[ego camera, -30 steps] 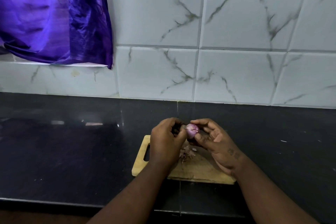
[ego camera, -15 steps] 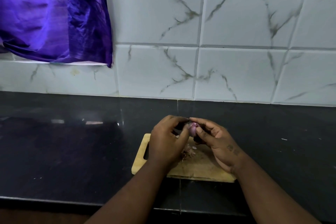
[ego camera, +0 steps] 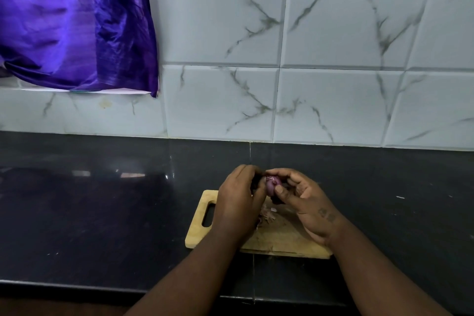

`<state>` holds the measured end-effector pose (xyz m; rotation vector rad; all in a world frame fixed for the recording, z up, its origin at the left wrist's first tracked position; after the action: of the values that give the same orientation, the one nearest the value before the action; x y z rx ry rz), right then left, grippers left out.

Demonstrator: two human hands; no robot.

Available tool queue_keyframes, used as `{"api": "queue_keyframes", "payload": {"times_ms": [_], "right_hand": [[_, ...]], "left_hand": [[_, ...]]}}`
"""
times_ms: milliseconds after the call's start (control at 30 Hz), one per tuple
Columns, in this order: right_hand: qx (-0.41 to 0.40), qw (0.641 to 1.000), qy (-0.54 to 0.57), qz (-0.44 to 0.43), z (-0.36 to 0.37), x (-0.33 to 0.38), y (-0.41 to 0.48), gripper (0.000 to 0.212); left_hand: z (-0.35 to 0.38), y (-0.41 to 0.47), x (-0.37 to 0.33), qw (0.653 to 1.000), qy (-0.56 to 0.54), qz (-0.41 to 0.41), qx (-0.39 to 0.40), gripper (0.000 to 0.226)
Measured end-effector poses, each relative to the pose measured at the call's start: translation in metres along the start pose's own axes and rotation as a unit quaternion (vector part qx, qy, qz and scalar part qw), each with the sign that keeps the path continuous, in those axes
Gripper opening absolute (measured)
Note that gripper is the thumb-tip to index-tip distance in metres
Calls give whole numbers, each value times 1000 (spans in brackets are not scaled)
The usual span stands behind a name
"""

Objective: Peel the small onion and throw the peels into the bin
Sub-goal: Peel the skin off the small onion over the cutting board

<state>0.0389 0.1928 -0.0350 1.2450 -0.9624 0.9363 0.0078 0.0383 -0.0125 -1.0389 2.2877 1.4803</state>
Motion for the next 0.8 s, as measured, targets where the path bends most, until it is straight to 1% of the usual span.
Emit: {"api": "queue_keyframes", "payload": {"times_ms": [167,333,467,567,633,733,800], "right_hand": [[7,1000,3,-11,1,3,0,32],[14,1000,14,-21,3,3,-1,34],[18,999,35,-31,2,6,-1,39],[13,998,45,-31,0,6,0,40],[8,998,52,-28,0,6,0,42],[9,998,56,-24,0,5,0,43],[7,998,53,-17,0,3,1,39]], "left_hand": [[-1,0,5,997,-60,-51,4,5],[-5,3,17,985,-118,-117,-36,8],[0,4,30,980,-95,-169,-31,17],[3,4,35,983,-56,-177,-5,11],[3,3,32,984,-53,-168,7,9],[1,3,28,985,-78,-151,-6,19],[-1,2,26,981,-116,-153,-22,15]]}}
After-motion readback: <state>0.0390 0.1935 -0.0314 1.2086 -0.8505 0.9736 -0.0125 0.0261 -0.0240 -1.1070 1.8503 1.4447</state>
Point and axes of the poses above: each hand's wrist, its own y-axis towards the middle knuckle, its own z-axis out of the palm, x = y × z, the point moved 6 cm from there along y, towards the middle knuckle, and after that the axes turned 1 degree about y, right-handed, at the moved point
